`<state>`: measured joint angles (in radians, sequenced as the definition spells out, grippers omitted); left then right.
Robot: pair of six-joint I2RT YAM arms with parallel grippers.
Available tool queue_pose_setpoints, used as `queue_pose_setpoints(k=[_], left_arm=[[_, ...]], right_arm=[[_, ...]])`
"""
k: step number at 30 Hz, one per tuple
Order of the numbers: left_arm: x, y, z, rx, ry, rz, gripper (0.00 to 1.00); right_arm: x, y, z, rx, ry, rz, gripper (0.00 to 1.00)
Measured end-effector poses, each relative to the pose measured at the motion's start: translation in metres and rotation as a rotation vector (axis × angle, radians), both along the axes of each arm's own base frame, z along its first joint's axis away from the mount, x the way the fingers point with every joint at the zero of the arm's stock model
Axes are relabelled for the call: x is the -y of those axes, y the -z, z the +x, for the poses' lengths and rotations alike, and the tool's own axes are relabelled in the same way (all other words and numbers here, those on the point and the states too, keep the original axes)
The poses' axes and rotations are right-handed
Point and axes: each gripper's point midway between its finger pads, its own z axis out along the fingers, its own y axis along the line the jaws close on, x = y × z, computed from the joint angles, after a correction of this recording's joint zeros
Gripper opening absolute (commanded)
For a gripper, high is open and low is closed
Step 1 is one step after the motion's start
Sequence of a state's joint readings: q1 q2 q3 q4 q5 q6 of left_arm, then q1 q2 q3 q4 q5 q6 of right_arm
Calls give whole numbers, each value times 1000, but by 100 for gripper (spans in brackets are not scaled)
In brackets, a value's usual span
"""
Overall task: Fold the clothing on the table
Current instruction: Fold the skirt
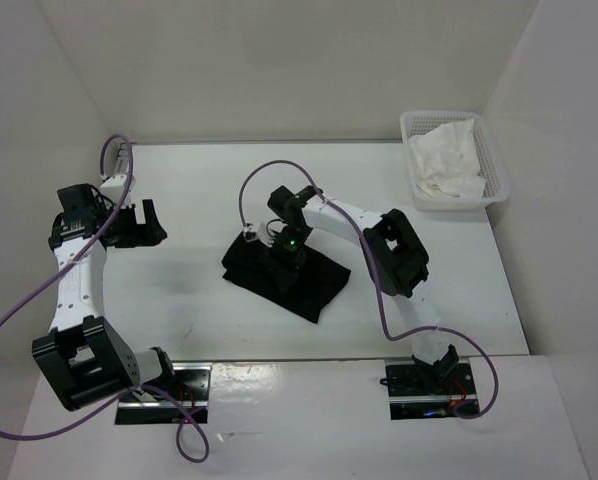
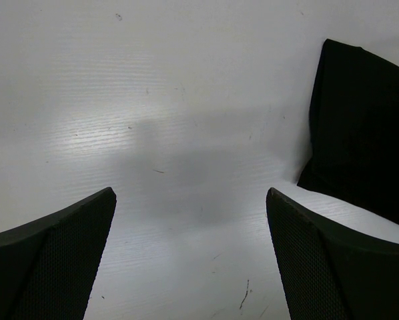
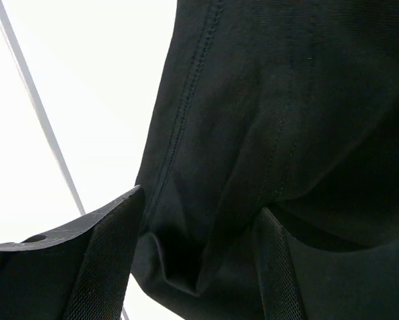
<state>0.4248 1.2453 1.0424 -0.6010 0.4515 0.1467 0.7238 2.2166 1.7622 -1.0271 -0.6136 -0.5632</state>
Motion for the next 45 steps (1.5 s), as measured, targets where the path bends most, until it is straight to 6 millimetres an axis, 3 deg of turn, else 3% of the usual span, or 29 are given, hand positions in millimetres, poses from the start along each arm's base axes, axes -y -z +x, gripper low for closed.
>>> queue_pose_setpoints(k=[11,12,16,20,34,39,42,45], left_arm=[[2,3,-1,-4,4,-7,99],[2,3,-1,-4,5,-8,99],[2,3,-1,-3,7,-11,99],[3,0,-1,7,10,-10,99],[2,-3,-2,16,6,-8,99],[6,0,-4,15,27,-22,99],[16,3,-5,10,66,-33,99],[43,6,-3,0,162,-17,99]], right_arm=[[-3,-6,-16,-31,-38,-1,64],[-4,-7,-19,-32,-45,0,61],[-13,-13,-30,-25,-84,14,27],[-19,-18,-39,-21,-99,17,15],[-18,-25,-35,24,-78,-4,16],[-16,-55,-23,129,-36,13,44],[-8,-75,-19,208,-9,21,48],[8,-82,-16,259,30,-3,48]])
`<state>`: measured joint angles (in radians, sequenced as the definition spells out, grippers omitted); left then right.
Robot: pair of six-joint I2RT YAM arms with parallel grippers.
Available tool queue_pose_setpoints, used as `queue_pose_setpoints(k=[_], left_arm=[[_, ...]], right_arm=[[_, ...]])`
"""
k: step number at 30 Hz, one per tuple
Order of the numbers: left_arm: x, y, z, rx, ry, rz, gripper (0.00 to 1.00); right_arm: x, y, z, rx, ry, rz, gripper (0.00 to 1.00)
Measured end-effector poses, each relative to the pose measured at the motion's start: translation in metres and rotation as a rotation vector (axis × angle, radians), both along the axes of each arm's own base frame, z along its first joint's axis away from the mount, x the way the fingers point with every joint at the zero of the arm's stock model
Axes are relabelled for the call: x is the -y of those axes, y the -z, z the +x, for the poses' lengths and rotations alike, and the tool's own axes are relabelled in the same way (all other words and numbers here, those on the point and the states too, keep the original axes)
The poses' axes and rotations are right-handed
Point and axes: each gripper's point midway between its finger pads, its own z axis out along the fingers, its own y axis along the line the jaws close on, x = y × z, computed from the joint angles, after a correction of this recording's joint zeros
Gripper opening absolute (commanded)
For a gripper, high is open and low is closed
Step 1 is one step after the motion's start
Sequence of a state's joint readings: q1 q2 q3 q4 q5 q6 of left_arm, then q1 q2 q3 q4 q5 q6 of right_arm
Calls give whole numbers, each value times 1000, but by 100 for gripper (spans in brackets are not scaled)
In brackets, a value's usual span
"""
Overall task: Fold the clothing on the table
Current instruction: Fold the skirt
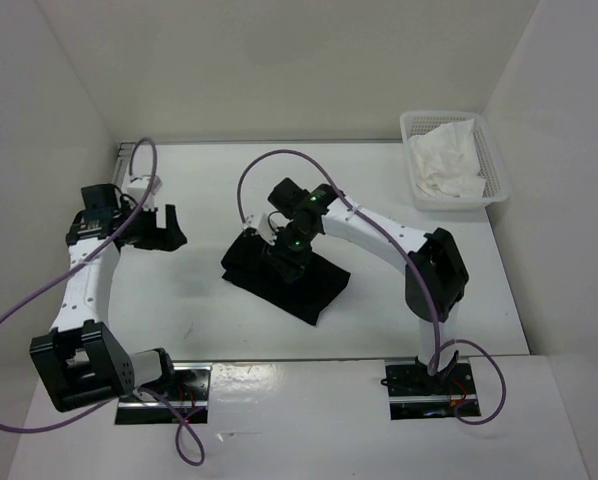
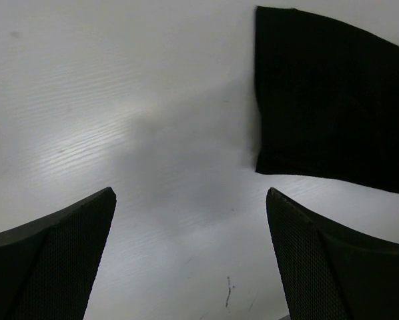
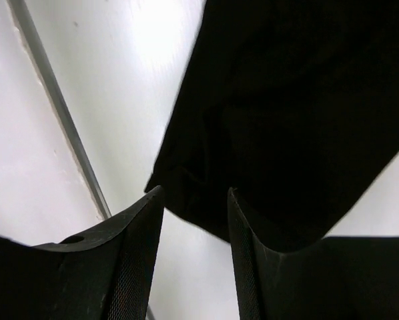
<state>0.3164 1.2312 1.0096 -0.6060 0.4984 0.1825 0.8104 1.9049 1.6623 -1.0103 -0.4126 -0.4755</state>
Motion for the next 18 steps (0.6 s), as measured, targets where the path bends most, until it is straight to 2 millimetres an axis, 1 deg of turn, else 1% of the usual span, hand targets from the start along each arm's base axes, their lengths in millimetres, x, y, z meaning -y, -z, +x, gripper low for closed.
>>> queue_pose_setpoints(k=[2,3,5,7,8,9,11,12,14,15,18], left_arm=[[26,7,3,-19,87,14,99],[38,12,4,-37,125,16,99],[64,26,8,-88,209,25,98],[80,41,14,-138,258,31,96],[86,48,19,-163,275,34,96],[91,55,24,-182,290,37,93],[100,67,36,-211,310,41,92],[102,72,40,-220,315,42,92],[106,81,45,-242,319,43,87],[108,83,46,-254,315,39,87],[113,89,45,-274,322,40,82]], right_arm=[[14,1,1,0,37,-20,48],[24,3,5,-2,66,-29,48],[47,7,19,-10,148,-49,48],[71,14,35,-18,232,-67,48],[83,17,40,-25,270,-77,48],[95,22,45,-35,310,-89,48],[112,30,48,-51,364,-113,48],[117,33,47,-57,378,-123,48],[123,38,43,-62,391,-138,48],[125,40,41,-65,394,-143,48],[127,41,39,-59,406,-146,48]])
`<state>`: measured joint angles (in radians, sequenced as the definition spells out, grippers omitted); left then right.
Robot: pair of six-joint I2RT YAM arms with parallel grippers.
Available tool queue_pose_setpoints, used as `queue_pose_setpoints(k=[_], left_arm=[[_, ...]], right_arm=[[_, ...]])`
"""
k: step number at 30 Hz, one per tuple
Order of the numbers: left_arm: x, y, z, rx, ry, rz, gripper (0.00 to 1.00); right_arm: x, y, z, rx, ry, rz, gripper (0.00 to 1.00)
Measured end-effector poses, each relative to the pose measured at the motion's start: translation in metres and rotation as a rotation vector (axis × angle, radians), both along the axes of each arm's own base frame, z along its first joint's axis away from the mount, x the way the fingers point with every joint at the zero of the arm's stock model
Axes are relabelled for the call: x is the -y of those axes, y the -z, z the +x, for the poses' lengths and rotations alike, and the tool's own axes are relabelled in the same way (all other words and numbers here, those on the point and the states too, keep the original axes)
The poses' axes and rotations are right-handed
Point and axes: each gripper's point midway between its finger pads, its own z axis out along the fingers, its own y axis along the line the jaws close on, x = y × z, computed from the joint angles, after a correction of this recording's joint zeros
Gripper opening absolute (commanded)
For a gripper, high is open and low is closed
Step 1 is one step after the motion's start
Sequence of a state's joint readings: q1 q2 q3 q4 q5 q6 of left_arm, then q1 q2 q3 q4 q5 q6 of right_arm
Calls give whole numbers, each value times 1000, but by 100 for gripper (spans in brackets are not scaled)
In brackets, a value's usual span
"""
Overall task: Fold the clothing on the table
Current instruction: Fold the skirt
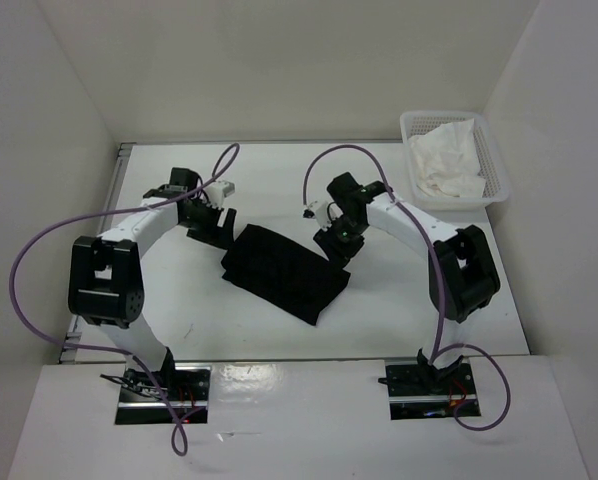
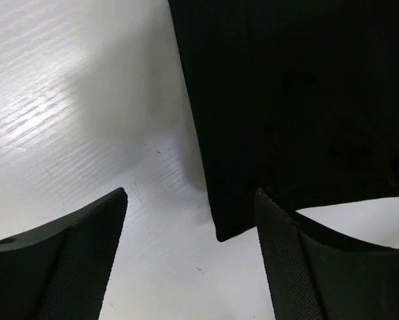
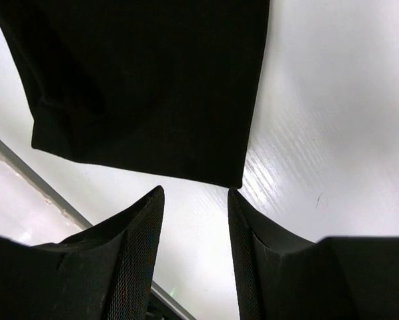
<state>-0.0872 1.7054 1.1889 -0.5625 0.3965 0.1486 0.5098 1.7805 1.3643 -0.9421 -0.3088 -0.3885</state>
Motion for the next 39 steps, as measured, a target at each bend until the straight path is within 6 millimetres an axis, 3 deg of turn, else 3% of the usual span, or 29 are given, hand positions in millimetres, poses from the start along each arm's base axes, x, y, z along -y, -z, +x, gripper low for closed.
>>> queue_pose_setpoints(k=[6,7,9,16,21,33,39], left_arm=[[13,4,-19,-68,46,8,66],[14,4,-23,-81,54,10,58],[19,5,-31,-105,72,13,51],[32,7,-49,-136,124,34,46],[31,12,-58,-159,127,50,40],[28,16,-61,-168,120,61,14],[26,16,-59,-165,110,60,8]], right_arm=[[2,-1,1,16,10,0,48],[2,-1,1,19,10,1,48],[1,-1,2,22,11,4,48],[-3,-2,3,18,7,22,48],[-6,-2,4,12,4,35,48],[-9,-2,3,5,0,49,48],[-9,-3,3,4,-1,52,48]])
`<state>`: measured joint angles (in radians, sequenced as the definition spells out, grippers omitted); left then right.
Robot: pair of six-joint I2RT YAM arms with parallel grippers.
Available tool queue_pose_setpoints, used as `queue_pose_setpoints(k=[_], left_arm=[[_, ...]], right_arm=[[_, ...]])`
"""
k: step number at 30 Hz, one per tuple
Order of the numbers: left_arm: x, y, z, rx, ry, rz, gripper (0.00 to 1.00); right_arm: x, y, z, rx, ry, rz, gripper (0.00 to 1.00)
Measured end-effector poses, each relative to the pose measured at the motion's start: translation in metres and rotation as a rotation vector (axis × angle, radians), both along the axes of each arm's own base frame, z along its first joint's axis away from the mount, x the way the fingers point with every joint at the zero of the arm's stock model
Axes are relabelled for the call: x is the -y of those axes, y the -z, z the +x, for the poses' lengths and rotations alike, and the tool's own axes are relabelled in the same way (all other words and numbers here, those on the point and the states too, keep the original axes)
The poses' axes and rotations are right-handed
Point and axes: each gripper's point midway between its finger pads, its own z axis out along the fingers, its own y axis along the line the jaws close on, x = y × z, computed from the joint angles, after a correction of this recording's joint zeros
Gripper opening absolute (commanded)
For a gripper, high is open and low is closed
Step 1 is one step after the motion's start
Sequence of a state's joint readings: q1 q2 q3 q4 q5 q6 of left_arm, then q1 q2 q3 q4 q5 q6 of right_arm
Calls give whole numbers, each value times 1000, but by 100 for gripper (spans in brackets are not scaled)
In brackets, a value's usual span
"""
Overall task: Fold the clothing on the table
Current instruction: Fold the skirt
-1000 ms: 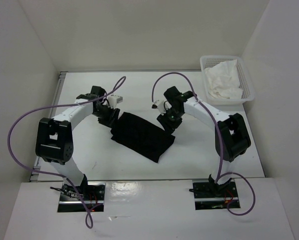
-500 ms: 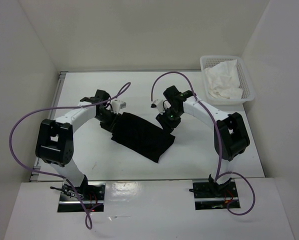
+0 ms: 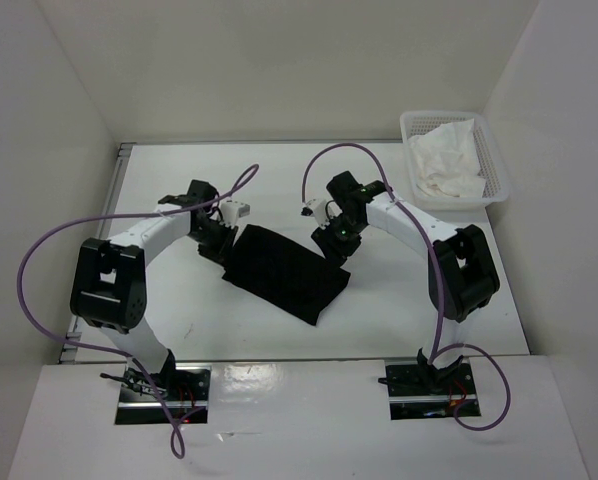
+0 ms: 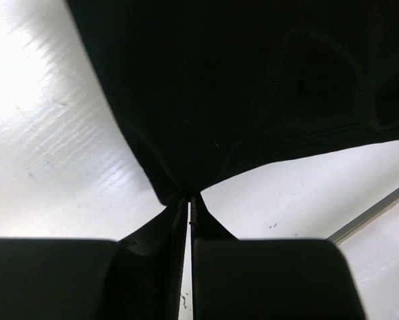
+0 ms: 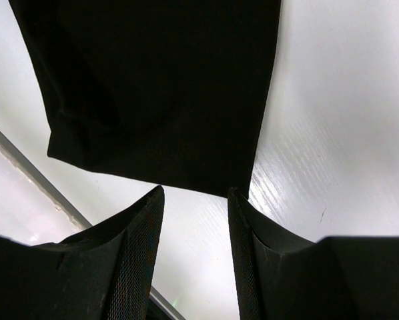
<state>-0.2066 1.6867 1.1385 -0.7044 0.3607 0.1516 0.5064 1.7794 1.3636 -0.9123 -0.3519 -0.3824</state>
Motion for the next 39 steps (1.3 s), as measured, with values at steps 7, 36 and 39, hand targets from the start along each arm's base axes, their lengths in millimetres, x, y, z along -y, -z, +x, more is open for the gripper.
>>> queue_pose_setpoints(k=[7,36,39], left_arm=[[-29,-11,12,25,-105,-40,5],[-66,-75,35,203,-166,-60,81],[-66,-88,44,254,-165,-72,81]], right_arm=[[0,0,0,-2,-1,3,48],[-8,15,-14,-43,-45,-46,48],[-11,16,-17,-46,-58,-47,48]])
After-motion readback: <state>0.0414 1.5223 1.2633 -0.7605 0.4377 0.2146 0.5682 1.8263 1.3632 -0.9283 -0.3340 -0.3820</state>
